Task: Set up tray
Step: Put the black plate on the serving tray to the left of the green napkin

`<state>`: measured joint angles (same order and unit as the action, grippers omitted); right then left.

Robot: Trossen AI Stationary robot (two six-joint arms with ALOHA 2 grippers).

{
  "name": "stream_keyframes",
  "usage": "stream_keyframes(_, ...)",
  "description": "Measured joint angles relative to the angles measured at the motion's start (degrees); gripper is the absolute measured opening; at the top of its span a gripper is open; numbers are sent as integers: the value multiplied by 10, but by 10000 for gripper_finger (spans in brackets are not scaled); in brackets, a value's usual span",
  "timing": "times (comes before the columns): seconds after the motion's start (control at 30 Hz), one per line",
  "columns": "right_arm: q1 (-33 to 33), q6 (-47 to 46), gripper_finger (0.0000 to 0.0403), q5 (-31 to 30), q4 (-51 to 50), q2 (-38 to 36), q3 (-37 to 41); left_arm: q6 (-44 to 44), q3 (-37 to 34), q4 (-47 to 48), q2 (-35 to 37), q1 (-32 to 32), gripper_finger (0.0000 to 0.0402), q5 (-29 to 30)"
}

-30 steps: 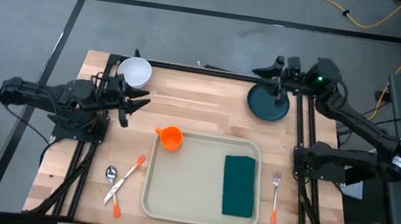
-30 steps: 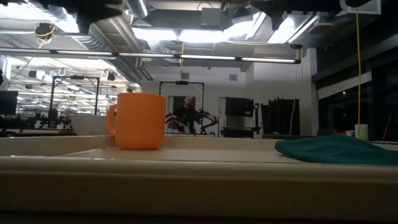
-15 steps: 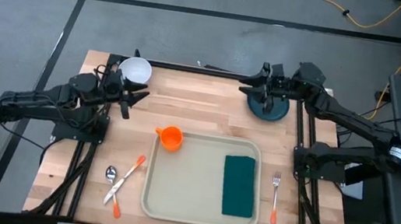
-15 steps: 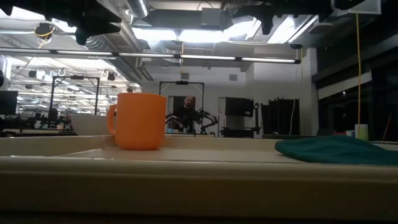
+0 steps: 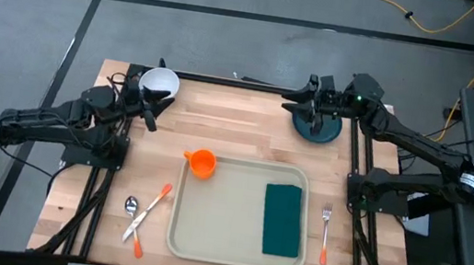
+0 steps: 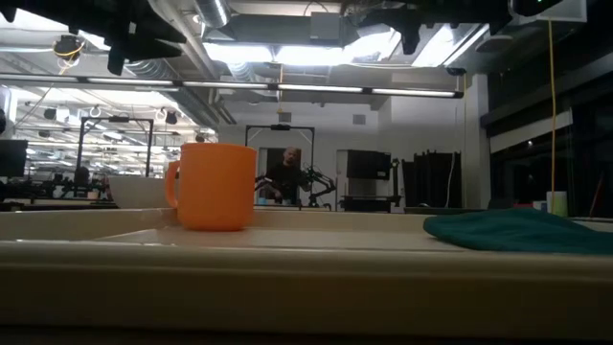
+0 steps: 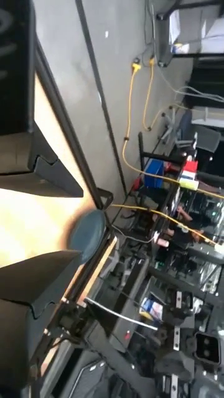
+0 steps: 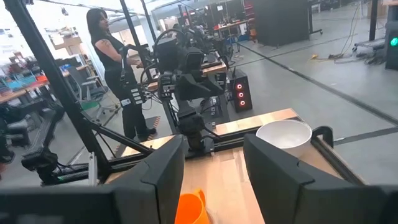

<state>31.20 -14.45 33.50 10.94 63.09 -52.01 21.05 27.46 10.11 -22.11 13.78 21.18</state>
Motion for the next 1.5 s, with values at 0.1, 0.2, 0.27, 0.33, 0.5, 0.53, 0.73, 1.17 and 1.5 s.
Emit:
stream_keyframes(0.1, 0, -8, 172, 0, 0, 0, 0, -9, 0, 0, -4, -2, 143, -12)
stream_keyframes(0.2, 0, 1, 172, 0, 0, 0, 0, -22, 0, 0, -13, -2, 143, -15)
stream_keyframes(0.27, 0, -1, 172, -6, 0, 0, 0, -27, 0, 0, -17, -2, 143, -17)
stream_keyframes(0.33, 0, -1, 172, -7, 0, 0, 0, -27, 0, 0, -20, -2, 143, -18)
stream_keyframes(0.5, 0, -1, 172, -8, 0, 0, 0, 30, 0, -2, -21, -2, 143, -23)
stream_keyframes(0.53, 0, -1, 172, -9, 0, 0, 0, 40, 0, -4, -21, -2, 143, -15)
stream_keyframes(0.73, 0, -44, 172, -9, -1, 1, 0, 5, 0, -52, -21, -2, 143, -64)
stream_keyframes(1.17, 0, -17, 172, -5, -6, 2, 0, -12, -123, -338, -63, -2, 143, -122)
stream_keyframes(1.5, 0, 15, 172, -5, -90, 2, 0, 18, -227, -397, -60, -2, 143, -117)
